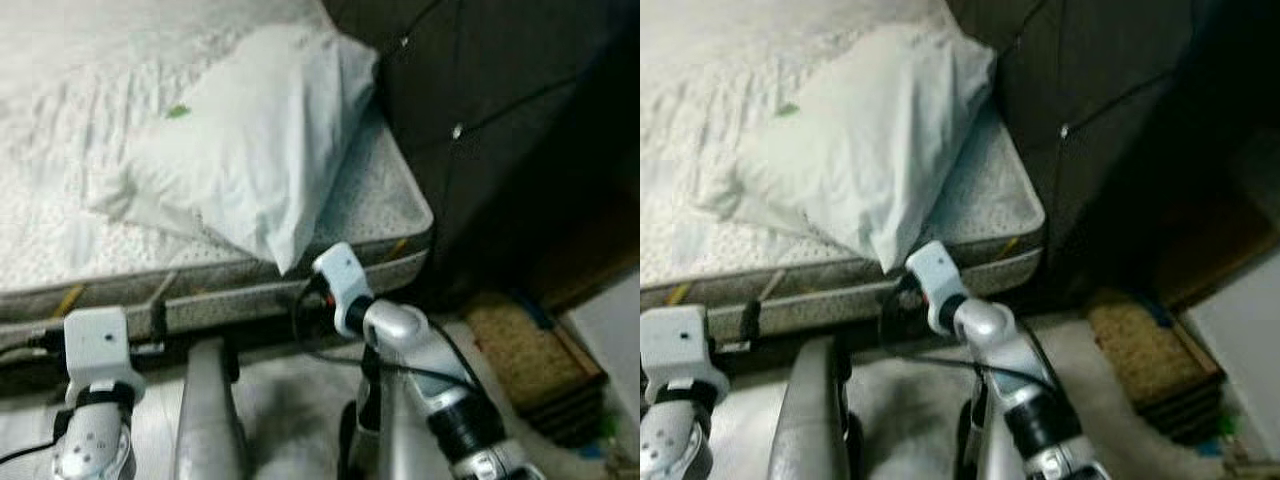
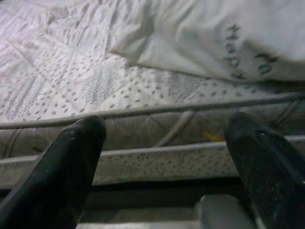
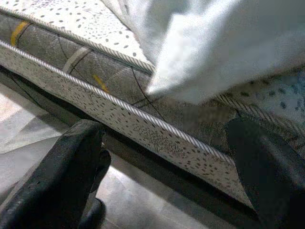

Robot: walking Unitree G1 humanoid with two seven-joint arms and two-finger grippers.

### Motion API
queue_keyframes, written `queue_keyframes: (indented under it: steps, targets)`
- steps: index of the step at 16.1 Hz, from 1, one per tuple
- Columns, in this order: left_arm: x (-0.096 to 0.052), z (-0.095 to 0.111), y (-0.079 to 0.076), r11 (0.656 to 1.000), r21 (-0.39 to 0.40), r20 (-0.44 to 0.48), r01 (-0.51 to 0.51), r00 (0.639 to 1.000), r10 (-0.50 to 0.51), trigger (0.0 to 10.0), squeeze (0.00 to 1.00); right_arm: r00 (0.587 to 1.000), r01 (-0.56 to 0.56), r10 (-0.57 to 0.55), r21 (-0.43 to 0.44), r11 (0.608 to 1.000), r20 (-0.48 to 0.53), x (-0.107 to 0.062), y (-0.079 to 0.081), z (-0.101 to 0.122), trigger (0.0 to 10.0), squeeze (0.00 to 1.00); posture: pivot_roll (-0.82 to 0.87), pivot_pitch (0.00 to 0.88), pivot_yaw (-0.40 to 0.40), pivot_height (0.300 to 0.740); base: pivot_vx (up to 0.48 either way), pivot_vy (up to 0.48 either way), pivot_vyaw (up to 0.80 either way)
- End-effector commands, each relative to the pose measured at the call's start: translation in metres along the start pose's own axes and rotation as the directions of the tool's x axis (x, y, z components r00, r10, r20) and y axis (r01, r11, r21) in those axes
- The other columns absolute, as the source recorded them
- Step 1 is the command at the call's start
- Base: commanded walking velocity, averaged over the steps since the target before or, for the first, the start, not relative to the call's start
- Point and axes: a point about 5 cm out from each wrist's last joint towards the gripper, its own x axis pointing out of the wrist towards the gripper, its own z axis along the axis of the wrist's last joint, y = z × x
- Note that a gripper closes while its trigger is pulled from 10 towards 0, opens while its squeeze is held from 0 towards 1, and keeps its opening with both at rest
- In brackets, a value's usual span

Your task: Clean up the room

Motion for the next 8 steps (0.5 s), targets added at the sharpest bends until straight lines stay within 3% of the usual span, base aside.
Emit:
queue_keyframes:
  steps: [1,2,8]
  targets:
    - [-0.0022,0.0033,-0.0015,1.000,-0.013,0.007,0.027,1.000,-0.027,10.0,0.00,1.000,0.027,-0.027,0.037,0.999,-0.003,-0.0001,-0.0044,-0.0008,10.0,0.00,0.07,0.202,-0.080,0.541,0.000,0.000,0.00]
    - [-0.0019,0.0043,-0.0025,0.999,-0.012,0.015,0.039,0.999,-0.039,10.0,0.00,1.000,0.026,-0.026,0.039,0.999,-0.003,-0.0013,-0.0043,-0.0018,10.0,0.00,0.07,0.200,-0.080,0.541,0.000,0.000,0.00]
    - [0.0024,0.0069,-0.0054,0.998,-0.019,0.030,0.061,0.998,-0.060,10.0,0.00,0.998,0.068,-0.068,0.053,0.996,0.012,-0.0007,-0.0069,-0.0020,10.0,0.00,0.07,0.182,-0.073,0.541,0.295,0.000,0.00]
